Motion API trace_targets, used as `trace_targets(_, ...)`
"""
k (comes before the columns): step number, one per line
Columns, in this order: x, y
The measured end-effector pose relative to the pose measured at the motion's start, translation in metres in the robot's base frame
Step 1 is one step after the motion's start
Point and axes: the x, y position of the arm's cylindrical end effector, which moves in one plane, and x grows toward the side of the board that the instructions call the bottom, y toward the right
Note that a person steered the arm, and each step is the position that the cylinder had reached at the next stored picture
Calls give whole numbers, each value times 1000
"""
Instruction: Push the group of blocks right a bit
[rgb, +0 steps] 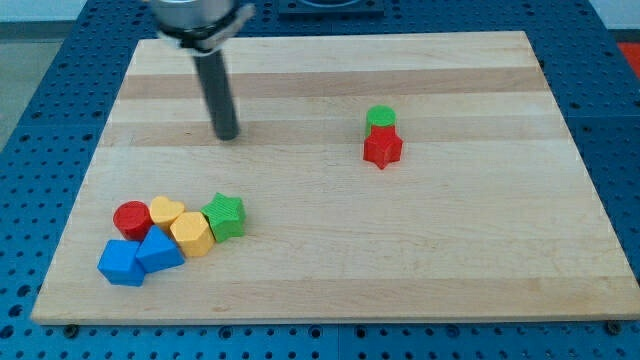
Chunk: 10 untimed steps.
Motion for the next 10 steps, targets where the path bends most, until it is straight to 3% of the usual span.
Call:
trace_targets(2,63,-64)
trace_targets(7,180,-122)
trace_targets(10,170,-75)
